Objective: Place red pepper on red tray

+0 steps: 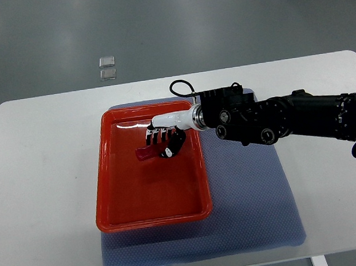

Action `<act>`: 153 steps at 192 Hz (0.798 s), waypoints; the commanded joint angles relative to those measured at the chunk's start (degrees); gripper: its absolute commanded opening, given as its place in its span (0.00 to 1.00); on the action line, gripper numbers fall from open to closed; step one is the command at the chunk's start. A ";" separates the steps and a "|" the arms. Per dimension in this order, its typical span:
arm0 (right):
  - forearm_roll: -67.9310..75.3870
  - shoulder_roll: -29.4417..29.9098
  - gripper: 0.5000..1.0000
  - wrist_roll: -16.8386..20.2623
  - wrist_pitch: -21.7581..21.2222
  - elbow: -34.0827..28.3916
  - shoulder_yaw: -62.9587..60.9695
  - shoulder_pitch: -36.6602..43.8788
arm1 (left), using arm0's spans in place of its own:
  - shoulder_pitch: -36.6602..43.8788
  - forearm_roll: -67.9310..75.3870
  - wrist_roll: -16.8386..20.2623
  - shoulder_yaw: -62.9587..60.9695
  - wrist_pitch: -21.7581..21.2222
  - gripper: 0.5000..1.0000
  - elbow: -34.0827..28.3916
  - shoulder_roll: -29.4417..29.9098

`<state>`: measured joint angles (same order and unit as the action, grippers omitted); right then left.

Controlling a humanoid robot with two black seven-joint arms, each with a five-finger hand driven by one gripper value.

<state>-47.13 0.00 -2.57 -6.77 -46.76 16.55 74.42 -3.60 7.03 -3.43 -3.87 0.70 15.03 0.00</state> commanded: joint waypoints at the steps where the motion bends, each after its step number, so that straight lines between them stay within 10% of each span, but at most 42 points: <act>1: 0.02 0.00 0.45 -0.16 0.00 0.00 -0.20 -0.24 | 0.00 0.00 0.00 0.00 0.00 1.00 0.00 0.00; 84: 0.81 0.00 0.57 -0.33 0.09 -0.09 -6.00 -0.41 | 0.00 0.00 0.00 0.09 0.00 1.00 0.00 0.00; 153: 16.02 -5.45 0.61 -6.57 6.33 -0.44 -47.75 -16.06 | 0.00 0.00 0.00 0.09 0.00 1.00 0.09 0.00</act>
<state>-35.75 -4.68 -7.06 -1.19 -46.96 -17.88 64.92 -3.60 7.03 -3.43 -3.73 0.70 15.03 0.00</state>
